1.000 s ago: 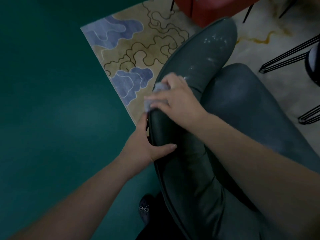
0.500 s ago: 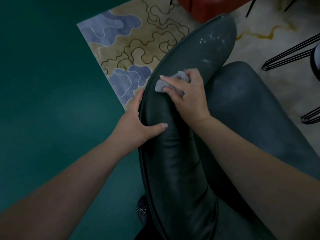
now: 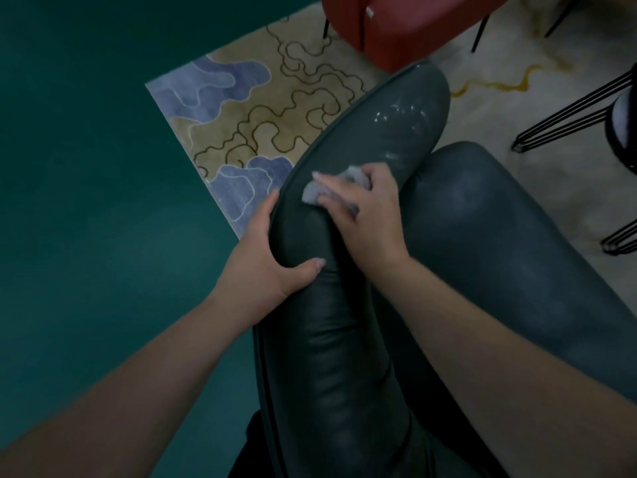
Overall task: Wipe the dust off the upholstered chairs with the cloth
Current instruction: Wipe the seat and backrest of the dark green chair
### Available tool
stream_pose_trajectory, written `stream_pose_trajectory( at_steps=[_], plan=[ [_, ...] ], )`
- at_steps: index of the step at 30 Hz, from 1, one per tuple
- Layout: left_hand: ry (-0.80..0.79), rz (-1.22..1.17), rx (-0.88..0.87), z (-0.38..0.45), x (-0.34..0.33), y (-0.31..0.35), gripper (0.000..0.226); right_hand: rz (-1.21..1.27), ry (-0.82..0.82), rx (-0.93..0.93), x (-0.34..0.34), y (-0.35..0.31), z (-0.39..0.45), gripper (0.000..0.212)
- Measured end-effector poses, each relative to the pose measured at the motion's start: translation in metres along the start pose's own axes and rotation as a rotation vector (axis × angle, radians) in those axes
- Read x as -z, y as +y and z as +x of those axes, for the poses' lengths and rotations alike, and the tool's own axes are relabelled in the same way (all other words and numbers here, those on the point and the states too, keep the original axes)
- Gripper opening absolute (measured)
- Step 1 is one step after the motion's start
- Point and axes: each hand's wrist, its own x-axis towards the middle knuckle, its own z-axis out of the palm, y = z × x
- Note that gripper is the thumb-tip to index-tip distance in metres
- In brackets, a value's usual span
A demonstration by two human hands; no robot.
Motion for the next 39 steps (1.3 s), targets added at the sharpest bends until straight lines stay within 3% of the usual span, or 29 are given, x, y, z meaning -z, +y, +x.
stream_pose_trajectory(
  at_steps=[5, 10, 14, 20, 27, 30, 32, 35, 39],
  plan=[
    [-0.040, 0.028, -0.017, 0.027, 0.000, 0.010, 0.102, 0.056, 0.067, -0.160, 0.001, 0.021, 0.028, 0.031],
    [-0.093, 0.074, -0.031, 0.056, 0.003, 0.020, 0.102, 0.091, 0.129, -0.082, -0.004, 0.016, -0.025, 0.036],
    [-0.094, 0.118, -0.040, 0.077, 0.000, 0.027, 0.099, -0.007, 0.208, -0.152, -0.004, 0.035, 0.029, 0.035],
    [-0.140, 0.271, -0.099, 0.129, -0.013, 0.051, 0.090, 0.177, 0.295, -0.428, 0.014, 0.075, 0.107, 0.031],
    [-0.062, 0.355, -0.146, 0.146, -0.029, 0.056, 0.079, 0.140, 0.304, -0.239, -0.002, 0.059, 0.032, 0.040],
    [-0.011, 0.386, -0.182, 0.148, -0.030, 0.054, 0.073, 0.007, 0.258, -0.153, 0.005, 0.070, 0.065, 0.038],
    [0.015, 0.430, -0.193, 0.148, -0.031, 0.053, 0.072, -0.072, 0.271, -0.167, 0.014, 0.087, 0.101, 0.036],
    [0.046, 0.470, -0.209, 0.147, -0.033, 0.054, 0.072, 0.004, 0.374, -0.307, 0.024, 0.106, 0.136, 0.032],
    [0.067, 0.531, -0.192, 0.146, -0.035, 0.053, 0.074, 0.064, 0.337, -0.263, 0.006, 0.083, 0.095, 0.035]
  ],
)
